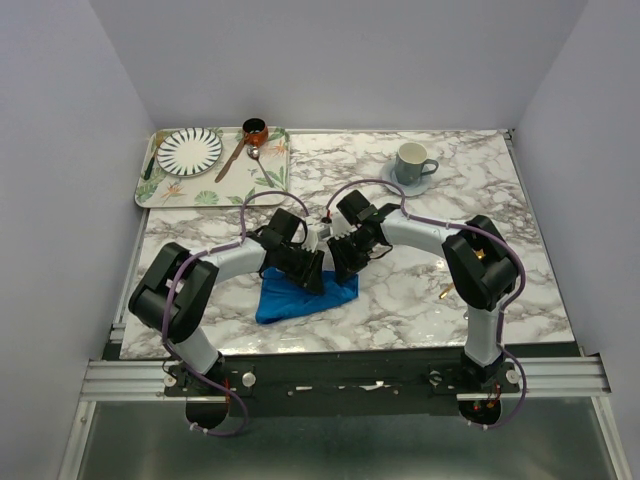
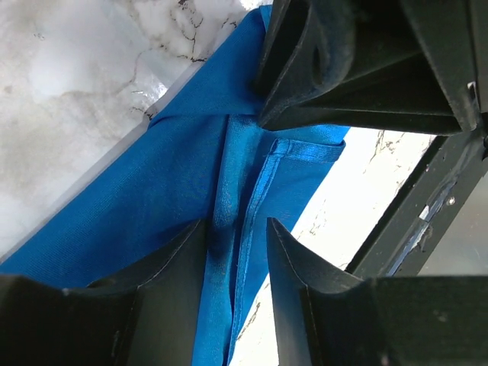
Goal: Fold the napkin into a case and place the utensils inside
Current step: Stuff the top corner of the smaller-rectangle-folded napkin at the center of the board.
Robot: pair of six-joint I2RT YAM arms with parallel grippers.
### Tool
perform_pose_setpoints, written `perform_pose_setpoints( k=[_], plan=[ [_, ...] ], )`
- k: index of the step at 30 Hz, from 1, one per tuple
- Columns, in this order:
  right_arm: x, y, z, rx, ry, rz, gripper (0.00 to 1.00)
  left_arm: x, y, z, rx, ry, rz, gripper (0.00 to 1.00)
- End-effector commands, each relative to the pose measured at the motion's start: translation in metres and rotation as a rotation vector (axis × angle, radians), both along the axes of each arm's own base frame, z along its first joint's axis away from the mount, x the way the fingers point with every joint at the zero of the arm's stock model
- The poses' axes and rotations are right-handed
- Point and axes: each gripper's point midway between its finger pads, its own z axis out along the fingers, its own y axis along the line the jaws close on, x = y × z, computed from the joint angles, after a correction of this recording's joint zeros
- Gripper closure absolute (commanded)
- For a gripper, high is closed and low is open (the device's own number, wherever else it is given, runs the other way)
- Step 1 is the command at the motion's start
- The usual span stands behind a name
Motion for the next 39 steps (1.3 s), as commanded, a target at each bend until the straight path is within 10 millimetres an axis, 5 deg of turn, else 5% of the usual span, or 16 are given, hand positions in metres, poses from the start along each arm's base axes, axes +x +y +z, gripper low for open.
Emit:
perform_pose_setpoints(
  k=[1, 5, 13, 19, 26, 33, 39],
  plan=[
    [0.007, -0.022, -0.039, -0.147, -0.03, -0.017, 0.72, -0.001, -0.002, -0.005, 0.021, -0.023, -0.015, 0.5],
    [0.007, -0.022, -0.039, -0.147, -0.029, -0.018, 0.72, -0.005, -0.006, -0.003, 0.028, -0.045, -0.04, 0.47],
    [0.006, -0.024, -0.041, -0.154, -0.025, -0.023, 0.72, -0.008, -0.008, -0.007, 0.096, -0.104, -0.041, 0.58],
    [0.007, -0.022, -0.035, -0.141, -0.027, -0.024, 0.76, -0.011, -0.008, -0.015, 0.131, -0.085, -0.028, 0.76],
    [0.011, -0.012, -0.006, -0.069, -0.066, -0.026, 0.85, -0.01, -0.008, -0.016, 0.109, -0.034, -0.017, 1.0],
    [0.01, -0.009, 0.006, -0.041, -0.077, -0.032, 0.99, -0.007, -0.013, -0.012, 0.051, 0.028, -0.017, 1.0],
    [0.008, -0.002, 0.018, 0.022, -0.088, -0.019, 0.99, -0.006, -0.022, 0.002, -0.016, 0.049, -0.024, 1.0]
  ],
)
